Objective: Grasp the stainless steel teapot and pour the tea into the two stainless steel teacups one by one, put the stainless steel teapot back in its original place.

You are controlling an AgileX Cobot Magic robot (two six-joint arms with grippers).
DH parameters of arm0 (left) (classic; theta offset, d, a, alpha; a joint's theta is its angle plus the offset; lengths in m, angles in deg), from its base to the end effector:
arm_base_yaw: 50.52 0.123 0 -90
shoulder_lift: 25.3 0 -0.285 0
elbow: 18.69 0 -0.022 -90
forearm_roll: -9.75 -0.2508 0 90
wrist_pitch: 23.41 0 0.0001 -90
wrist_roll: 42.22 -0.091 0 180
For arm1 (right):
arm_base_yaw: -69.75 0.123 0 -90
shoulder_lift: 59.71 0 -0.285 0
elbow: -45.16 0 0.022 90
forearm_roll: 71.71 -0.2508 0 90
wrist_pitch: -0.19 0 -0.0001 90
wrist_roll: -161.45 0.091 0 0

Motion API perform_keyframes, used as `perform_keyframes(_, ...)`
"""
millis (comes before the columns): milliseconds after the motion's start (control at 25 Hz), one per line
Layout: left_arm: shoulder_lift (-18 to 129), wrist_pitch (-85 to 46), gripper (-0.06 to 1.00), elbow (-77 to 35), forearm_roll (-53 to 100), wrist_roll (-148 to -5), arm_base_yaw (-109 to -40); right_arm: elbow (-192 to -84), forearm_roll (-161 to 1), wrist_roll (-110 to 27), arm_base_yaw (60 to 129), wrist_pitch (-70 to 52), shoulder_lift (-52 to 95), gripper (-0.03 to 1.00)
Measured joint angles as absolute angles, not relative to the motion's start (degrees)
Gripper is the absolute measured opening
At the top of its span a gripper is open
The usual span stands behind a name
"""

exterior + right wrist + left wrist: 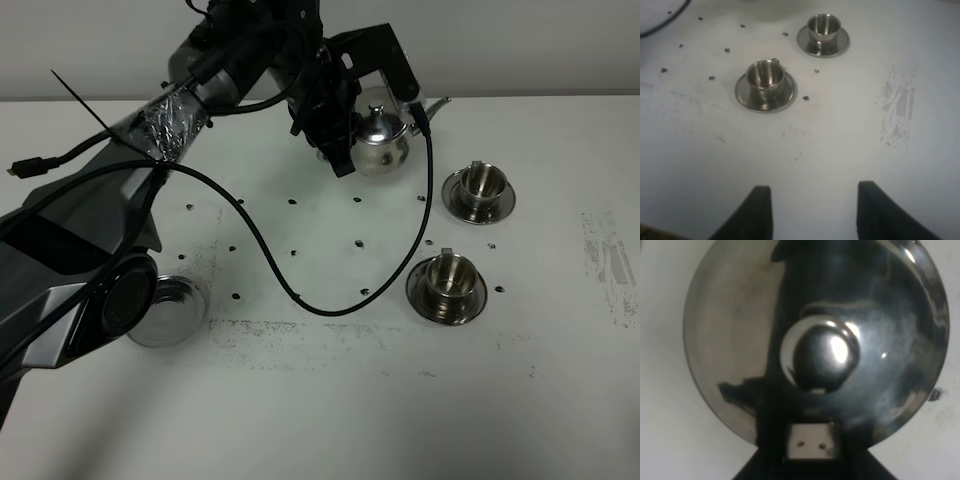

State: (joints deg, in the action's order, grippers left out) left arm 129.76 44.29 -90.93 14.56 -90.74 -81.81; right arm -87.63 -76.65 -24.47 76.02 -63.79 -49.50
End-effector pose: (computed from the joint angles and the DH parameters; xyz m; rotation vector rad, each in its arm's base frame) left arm 0.4656 -0.2913 0.2174 1.6696 2.0198 -0.0083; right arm -0.0043 0.0066 0.2799 -0.2308 2.1048 0.1082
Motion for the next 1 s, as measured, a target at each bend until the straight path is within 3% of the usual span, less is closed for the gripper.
perform_keyframes(1000, 132.50, 34.95, 0.19, -91.35, 2.51, -108.28, -85.32, -87.63, -76.65, -24.47, 76.02, -63.79, -49.50, 0.39)
